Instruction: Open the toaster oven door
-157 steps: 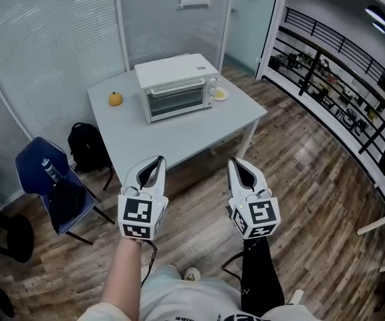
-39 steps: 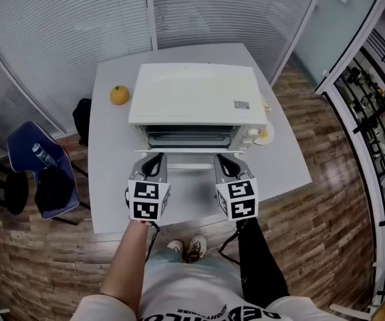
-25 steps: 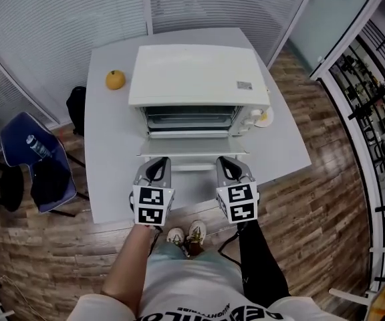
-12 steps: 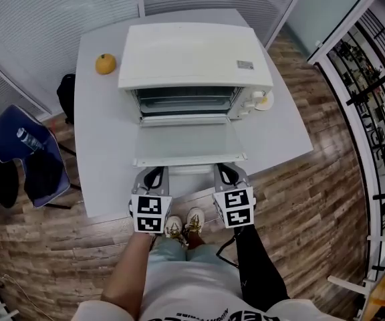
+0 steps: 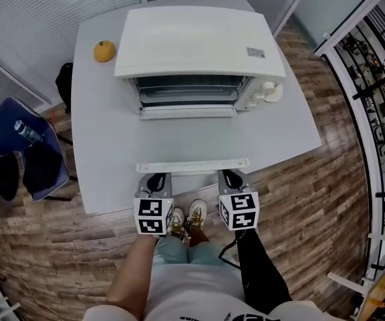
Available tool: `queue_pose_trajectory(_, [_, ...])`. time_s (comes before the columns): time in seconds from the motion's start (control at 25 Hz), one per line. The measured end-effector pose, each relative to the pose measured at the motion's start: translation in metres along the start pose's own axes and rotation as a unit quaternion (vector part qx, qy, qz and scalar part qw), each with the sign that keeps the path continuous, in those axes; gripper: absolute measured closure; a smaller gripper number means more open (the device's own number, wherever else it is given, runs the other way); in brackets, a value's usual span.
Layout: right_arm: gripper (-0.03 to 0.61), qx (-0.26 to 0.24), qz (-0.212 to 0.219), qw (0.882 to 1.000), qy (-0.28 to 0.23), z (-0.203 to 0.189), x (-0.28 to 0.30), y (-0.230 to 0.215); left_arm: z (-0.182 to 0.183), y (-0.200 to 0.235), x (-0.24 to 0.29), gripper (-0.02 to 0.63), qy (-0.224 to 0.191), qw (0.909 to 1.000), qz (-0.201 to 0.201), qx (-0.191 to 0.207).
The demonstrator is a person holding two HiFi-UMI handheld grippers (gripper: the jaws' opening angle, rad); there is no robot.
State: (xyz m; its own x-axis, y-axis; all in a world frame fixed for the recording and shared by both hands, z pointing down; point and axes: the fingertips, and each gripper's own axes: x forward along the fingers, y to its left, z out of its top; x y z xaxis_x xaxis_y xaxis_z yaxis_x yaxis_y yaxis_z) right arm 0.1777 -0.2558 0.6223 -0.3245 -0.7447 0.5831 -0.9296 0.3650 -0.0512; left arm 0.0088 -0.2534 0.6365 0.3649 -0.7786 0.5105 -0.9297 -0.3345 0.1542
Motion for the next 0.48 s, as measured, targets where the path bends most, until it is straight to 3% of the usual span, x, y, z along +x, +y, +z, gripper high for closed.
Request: queue_pose_trajectory(0.48, [0.575, 0.001, -0.027, 0.999, -0.046, -0.026, 0.011, -0.001, -0.027, 0.005, 0.009, 0.555, -0.011, 0.9986, 0.034, -0.039])
